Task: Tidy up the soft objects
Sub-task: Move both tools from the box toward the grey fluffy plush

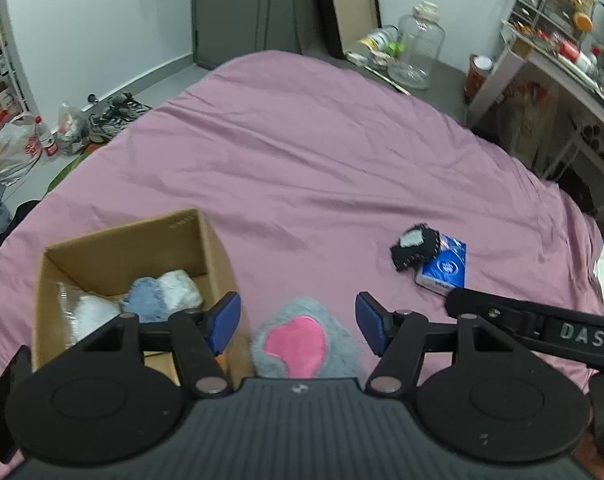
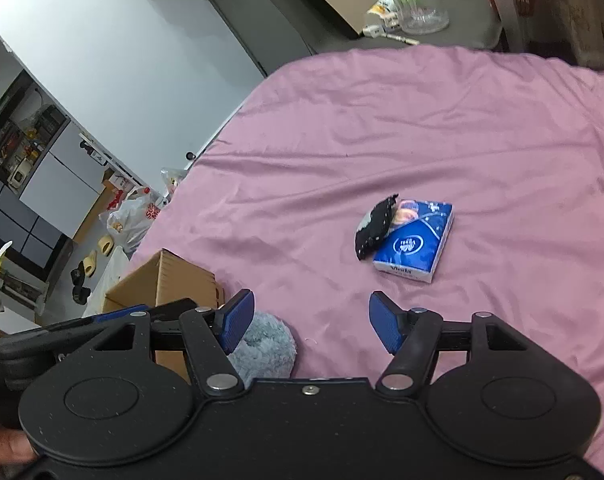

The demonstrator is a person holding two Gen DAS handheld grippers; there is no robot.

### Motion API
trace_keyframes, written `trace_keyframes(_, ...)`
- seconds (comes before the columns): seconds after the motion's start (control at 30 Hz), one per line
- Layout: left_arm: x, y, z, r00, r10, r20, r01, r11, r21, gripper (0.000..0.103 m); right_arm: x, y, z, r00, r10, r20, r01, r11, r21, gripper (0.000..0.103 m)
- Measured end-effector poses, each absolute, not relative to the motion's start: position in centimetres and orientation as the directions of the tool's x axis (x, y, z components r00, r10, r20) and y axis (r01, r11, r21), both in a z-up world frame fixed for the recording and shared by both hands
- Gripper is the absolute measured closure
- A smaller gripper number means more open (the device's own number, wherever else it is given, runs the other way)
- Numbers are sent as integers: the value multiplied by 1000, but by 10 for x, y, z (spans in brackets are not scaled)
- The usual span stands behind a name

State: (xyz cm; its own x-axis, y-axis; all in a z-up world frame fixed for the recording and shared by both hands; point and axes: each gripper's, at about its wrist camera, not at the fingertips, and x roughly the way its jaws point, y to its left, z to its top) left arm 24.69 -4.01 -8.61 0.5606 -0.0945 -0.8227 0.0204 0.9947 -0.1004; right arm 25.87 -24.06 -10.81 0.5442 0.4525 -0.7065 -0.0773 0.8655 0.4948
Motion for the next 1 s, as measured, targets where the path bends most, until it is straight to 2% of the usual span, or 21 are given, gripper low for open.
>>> trace_keyframes(0.17, 249, -61, -99, 545, -42, -838, 46, 999, -20, 44, 263, -247, -118, 525, 466, -712, -56, 854, 518, 40)
trace_keyframes(0.67, 260, -84, -131, 481, 76, -873, 41, 993, 109, 57, 283, -258, -158, 450, 536, -715, 21, 793, 608, 40)
trace_keyframes(1.0, 258, -86, -130, 511, 116, -852, 22, 989, 148, 83, 288, -260, -168, 411, 578, -705, 27, 765, 643, 40)
